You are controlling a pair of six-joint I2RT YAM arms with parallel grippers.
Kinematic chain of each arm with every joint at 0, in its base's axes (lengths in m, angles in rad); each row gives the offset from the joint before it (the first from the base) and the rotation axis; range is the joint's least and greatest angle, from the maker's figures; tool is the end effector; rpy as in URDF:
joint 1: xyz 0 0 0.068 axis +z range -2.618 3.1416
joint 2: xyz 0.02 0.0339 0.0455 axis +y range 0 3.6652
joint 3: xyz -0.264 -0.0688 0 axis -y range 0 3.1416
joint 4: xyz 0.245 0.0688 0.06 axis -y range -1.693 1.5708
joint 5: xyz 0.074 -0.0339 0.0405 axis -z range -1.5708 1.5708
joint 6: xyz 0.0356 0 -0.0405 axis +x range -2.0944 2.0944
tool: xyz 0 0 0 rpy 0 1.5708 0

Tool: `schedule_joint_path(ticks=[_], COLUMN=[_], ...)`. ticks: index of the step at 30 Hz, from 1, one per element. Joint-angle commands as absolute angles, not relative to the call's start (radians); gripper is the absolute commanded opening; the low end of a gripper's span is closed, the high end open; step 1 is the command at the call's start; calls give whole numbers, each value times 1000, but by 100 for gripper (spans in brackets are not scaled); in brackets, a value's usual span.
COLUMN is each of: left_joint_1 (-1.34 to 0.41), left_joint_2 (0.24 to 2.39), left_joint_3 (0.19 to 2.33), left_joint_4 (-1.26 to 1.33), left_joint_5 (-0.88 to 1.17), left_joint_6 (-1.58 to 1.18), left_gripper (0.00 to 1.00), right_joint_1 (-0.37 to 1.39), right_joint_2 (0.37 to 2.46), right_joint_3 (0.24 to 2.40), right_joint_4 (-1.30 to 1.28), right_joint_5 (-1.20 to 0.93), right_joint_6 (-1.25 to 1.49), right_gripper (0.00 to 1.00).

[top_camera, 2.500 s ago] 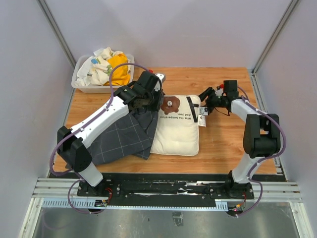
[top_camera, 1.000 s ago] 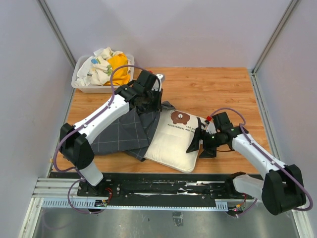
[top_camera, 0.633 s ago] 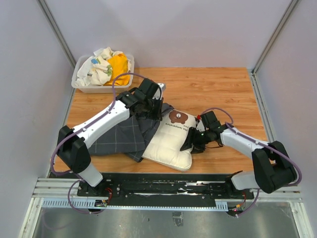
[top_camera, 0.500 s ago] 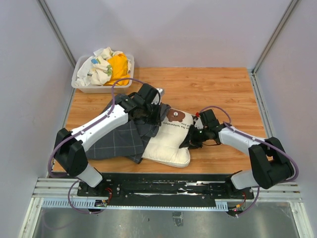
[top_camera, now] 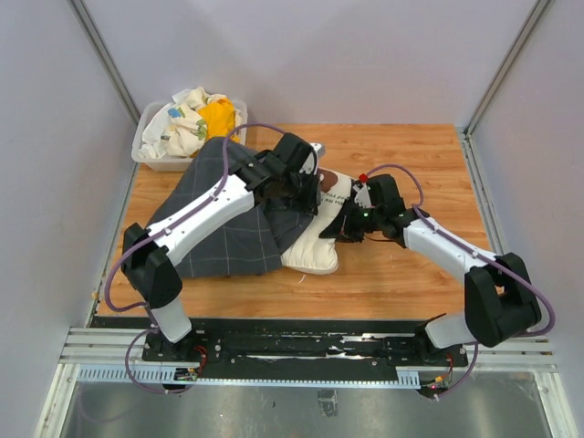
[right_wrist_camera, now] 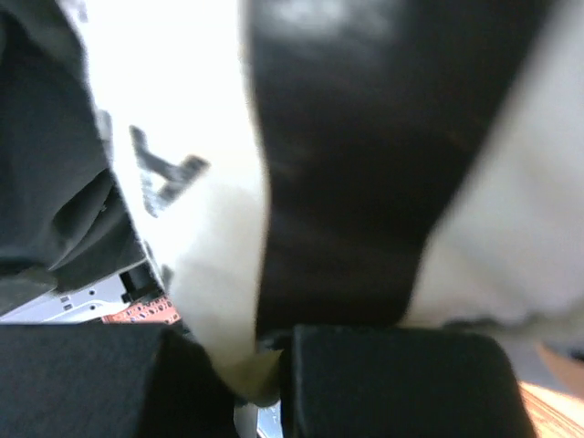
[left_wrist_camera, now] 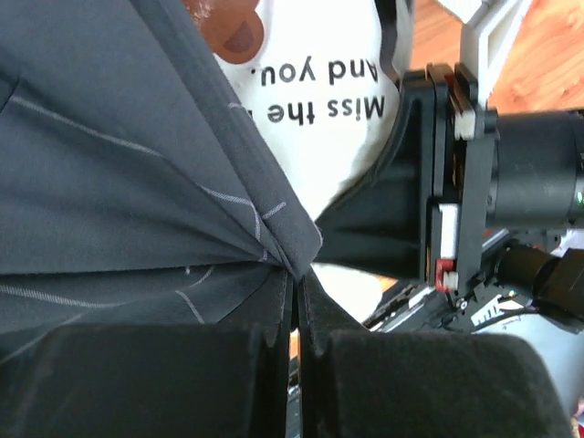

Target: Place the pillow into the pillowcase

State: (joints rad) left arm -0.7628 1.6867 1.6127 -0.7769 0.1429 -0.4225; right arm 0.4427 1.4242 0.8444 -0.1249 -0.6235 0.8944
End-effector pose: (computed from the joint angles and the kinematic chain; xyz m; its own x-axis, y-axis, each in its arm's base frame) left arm 0.2649 -0.2602 0.3353 -0.8040 0.2070 -0.5574 0.4628 0.8065 -0.3680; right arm 0.2601 0.1463 0.2240 -0.9511 0.2498 -0.1819 -0.0128 0.5563 0.8309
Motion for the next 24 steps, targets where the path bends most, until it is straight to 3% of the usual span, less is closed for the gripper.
schedule_joint_path(ticks=[1,9,19,24], left_joint_1=[-805,-805,-805,-805], left_joint_2=[1772,1849,1820,1814], left_joint_3=[1783,1983,1811,1722], left_joint_4=[-763,-837,-753,-672], left_joint_5=[278,317,356,407], left_joint_6=[-407,-400,-433,-452], left_gripper=[0,0,0,1], right_joint_1=[427,295,171,171], right_joint_2=[1335,1199,1123,1119], right_joint_3=[942,1024,899,822], right_joint_4=[-28,-189,-289,-328], right_joint_5=[-686,-782,-891,-849], right_joint_6=[946,905,833,768], right_gripper=[1,1,1,1])
